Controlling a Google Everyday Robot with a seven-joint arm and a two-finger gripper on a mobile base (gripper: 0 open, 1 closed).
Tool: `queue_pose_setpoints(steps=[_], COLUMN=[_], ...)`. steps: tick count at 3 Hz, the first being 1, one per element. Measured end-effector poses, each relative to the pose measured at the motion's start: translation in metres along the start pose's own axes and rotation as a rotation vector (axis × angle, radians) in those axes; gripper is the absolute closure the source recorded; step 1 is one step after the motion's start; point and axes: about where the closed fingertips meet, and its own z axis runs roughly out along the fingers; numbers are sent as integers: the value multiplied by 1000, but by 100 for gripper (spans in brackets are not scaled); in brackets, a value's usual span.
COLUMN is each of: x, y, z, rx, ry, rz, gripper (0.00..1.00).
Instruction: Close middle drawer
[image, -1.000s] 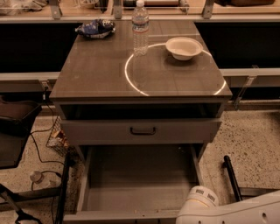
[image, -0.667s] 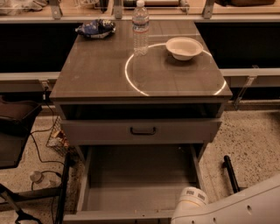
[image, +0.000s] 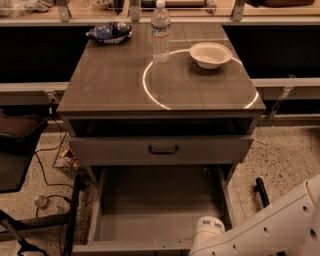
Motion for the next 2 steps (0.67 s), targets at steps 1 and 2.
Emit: queue_pose_setpoints(steps=[1,2], x=[-11,-17], y=[-19,-43], z=[4,7], rx=[36,73], ry=[6,22], rz=[-32,-74], gripper=[100,100])
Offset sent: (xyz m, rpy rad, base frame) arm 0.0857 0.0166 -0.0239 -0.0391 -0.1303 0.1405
